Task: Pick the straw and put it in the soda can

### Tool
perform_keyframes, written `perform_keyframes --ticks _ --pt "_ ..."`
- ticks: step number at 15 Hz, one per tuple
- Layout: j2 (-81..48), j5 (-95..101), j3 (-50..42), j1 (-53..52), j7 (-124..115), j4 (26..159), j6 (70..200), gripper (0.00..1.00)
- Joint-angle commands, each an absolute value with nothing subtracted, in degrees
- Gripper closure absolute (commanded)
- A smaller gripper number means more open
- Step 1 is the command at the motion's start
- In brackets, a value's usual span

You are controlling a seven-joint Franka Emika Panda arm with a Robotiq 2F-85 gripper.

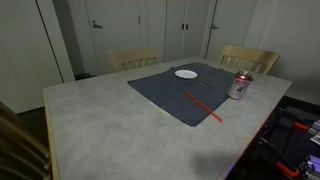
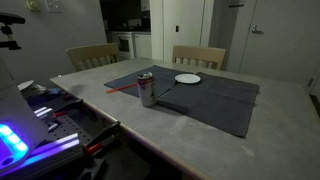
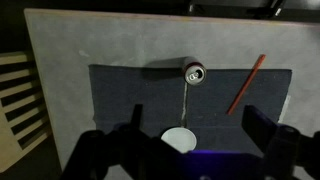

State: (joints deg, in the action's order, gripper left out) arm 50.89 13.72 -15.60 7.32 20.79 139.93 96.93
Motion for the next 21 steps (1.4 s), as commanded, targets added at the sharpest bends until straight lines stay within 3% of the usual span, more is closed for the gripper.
perform_keyframes --ticks 1,12,21 --pt "50.9 14.0 -15.9 6.8 20.5 139.7 96.7 0.0" --pt "40.8 5.9 -14.5 -1.7 19.8 139.2 108.0 0.0" --pt "20.2 -6.1 -13.4 -6.2 23.2 136.8 124.1 0.0"
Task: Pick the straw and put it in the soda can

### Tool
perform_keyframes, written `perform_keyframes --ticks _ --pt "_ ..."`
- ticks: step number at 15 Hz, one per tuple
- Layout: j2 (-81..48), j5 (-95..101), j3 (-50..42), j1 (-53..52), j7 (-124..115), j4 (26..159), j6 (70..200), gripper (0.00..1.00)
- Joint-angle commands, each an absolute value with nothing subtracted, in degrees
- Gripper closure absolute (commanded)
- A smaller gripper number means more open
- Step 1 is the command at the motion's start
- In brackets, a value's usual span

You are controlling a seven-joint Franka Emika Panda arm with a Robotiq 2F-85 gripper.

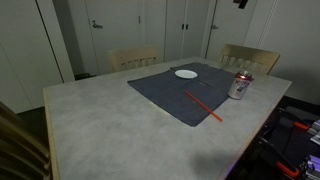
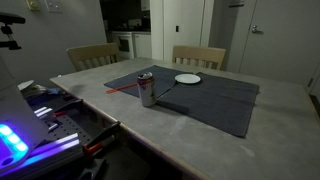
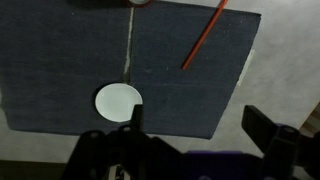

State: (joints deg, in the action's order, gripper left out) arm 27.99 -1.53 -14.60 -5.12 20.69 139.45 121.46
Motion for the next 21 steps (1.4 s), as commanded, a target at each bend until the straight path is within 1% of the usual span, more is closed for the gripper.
perform_keyframes --ticks 1,6,7,11,14,21 --pt "18.7 -7.9 -12.9 -6.7 23.8 136.4 124.1 0.0" --pt "10.9 -11.4 -9.4 -6.2 25.4 136.1 124.3 0.0" --pt "14.3 -10.2 -8.5 -5.0 22.9 137.8 124.4 0.0" --pt "11.6 -10.4 -7.8 -4.9 23.7 137.2 124.5 0.0" --pt "11.2 -6.2 -4.3 -4.8 15.2 136.6 123.3 0.0" --pt "11.5 -2.7 3.2 -5.5 -1.5 139.6 124.8 0.0"
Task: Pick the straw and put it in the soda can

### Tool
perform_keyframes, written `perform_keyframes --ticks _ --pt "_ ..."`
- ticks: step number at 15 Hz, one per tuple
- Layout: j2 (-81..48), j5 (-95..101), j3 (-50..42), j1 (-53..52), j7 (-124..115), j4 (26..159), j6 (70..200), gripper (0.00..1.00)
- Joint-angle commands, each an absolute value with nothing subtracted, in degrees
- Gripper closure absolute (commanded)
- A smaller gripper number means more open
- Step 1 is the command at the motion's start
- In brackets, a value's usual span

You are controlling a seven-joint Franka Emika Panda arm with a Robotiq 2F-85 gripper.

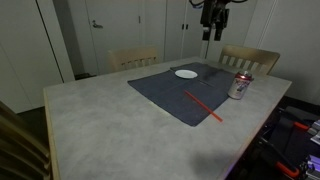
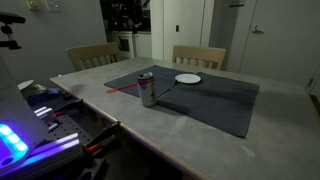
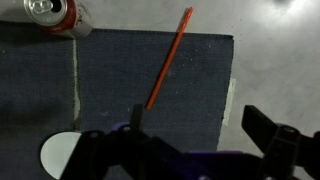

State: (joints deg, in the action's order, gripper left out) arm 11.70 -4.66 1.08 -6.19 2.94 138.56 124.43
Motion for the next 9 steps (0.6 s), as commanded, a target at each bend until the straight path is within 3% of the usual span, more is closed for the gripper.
perform_keyframes --ticks 1,9 --pt "11.4 -1.4 4.0 -5.5 -3.2 139.8 124.6 0.0" --pt "7.7 0.7 7.0 -5.8 -18.3 144.2 128.8 0.0"
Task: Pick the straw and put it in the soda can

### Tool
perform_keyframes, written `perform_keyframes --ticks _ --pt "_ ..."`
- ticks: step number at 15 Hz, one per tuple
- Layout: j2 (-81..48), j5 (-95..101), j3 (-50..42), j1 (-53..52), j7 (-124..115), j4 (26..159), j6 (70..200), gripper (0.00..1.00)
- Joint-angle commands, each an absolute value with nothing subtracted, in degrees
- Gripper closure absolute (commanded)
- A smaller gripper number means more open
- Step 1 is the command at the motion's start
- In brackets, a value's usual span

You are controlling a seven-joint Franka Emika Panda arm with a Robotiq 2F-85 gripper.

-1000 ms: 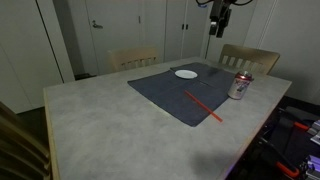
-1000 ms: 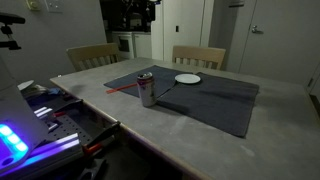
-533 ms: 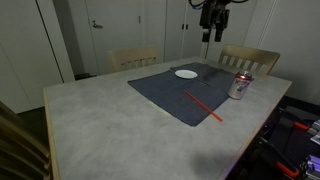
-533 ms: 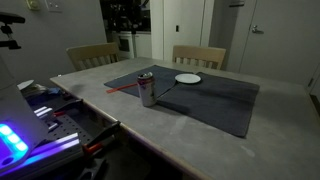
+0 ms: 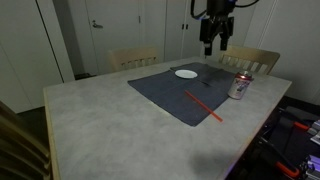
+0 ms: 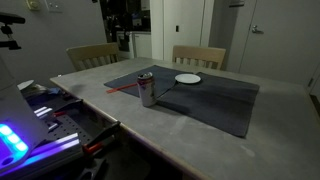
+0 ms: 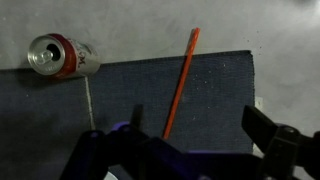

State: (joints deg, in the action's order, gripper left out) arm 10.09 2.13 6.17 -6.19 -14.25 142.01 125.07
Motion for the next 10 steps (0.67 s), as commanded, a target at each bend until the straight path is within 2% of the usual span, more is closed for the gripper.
perform_keyframes --ticks 1,3,4,10 --pt "6.7 -0.2 7.0 -5.7 -19.7 145.2 131.0 0.0" --pt "3.7 -3.0 6.3 -5.6 -19.4 146.0 133.7 0.0" --pt "6.8 -0.7 6.8 -5.8 -19.5 145.2 130.2 0.0" --pt "5.6 -0.2 7.1 -6.1 -19.5 144.6 130.4 0.0"
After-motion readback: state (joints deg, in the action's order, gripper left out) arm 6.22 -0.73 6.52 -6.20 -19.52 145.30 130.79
